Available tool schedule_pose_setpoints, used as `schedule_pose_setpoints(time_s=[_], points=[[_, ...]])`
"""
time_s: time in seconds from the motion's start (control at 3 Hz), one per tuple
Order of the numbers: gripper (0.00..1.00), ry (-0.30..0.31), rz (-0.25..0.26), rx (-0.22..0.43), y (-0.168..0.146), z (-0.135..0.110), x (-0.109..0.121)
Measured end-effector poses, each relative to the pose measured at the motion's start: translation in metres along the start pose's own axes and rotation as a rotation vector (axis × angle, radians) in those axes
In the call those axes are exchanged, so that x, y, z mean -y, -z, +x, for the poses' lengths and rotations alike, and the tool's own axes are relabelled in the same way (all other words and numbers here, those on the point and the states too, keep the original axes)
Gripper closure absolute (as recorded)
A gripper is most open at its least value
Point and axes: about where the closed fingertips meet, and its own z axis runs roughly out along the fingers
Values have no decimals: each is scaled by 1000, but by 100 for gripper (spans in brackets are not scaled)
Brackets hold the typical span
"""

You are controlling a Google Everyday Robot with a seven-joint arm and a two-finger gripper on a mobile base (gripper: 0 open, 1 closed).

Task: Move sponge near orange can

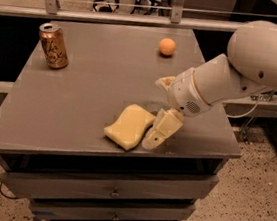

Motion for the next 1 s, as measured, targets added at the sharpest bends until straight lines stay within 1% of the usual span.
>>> schedule_pose_setpoints(time_s=[0.33, 0.67, 1.0], points=[[0, -12, -17, 20, -12, 4, -2], [18, -28, -29, 33, -19, 7, -4], [41, -36, -35, 38, -24, 6, -3]])
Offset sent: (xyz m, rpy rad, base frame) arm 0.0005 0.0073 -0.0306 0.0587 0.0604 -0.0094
